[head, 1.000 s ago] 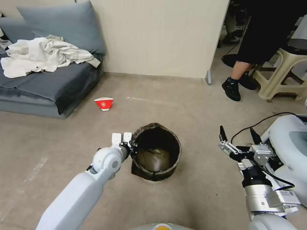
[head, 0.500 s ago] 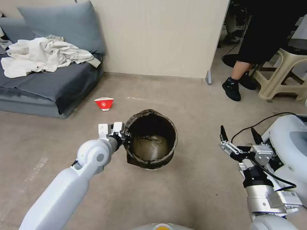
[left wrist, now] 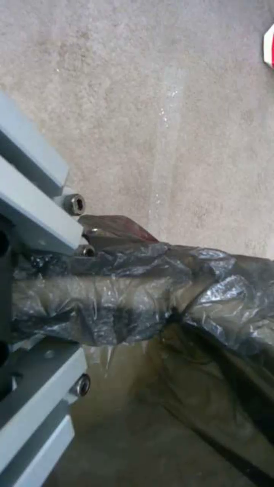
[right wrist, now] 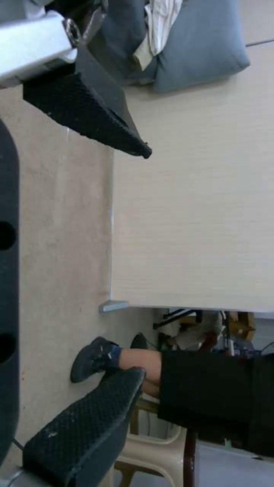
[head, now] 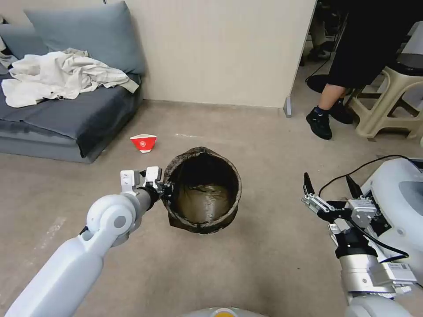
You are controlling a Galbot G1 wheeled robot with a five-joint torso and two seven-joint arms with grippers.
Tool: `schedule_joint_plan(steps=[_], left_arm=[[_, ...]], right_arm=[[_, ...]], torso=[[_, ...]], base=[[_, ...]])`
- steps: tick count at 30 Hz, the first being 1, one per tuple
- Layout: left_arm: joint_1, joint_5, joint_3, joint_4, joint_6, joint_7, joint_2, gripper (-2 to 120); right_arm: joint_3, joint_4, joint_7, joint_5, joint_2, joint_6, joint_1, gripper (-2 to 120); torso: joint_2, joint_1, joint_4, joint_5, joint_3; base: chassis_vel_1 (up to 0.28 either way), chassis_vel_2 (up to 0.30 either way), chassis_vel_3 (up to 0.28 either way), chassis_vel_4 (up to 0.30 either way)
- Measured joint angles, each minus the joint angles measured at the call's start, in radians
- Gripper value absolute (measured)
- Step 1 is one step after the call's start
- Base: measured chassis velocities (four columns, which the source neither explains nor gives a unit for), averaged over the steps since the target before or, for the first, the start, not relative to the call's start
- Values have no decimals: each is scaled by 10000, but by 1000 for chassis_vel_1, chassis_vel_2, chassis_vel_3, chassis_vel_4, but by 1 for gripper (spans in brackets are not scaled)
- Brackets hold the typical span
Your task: Pick up the trash can from the floor.
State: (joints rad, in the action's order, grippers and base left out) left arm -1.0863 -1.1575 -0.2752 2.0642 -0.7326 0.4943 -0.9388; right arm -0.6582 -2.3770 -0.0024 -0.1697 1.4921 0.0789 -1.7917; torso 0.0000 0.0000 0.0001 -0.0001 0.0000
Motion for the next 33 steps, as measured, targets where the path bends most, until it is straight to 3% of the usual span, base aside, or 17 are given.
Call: schedule_joint_plan(steps=[11, 33], left_arm=[[-616, -72, -449, 568, -5, -35, 161, 1], [-1255, 167, -897, 897, -6, -327, 161, 1]], right_arm=[[45, 3, 1, -22, -58, -10, 18, 100], [127, -257, -25, 26, 55, 16, -159, 100]], torso=[[0, 1, 0, 1, 0], [0, 0, -1, 1, 0]], base=[[0, 0, 0, 0], [0, 0, 0, 0]])
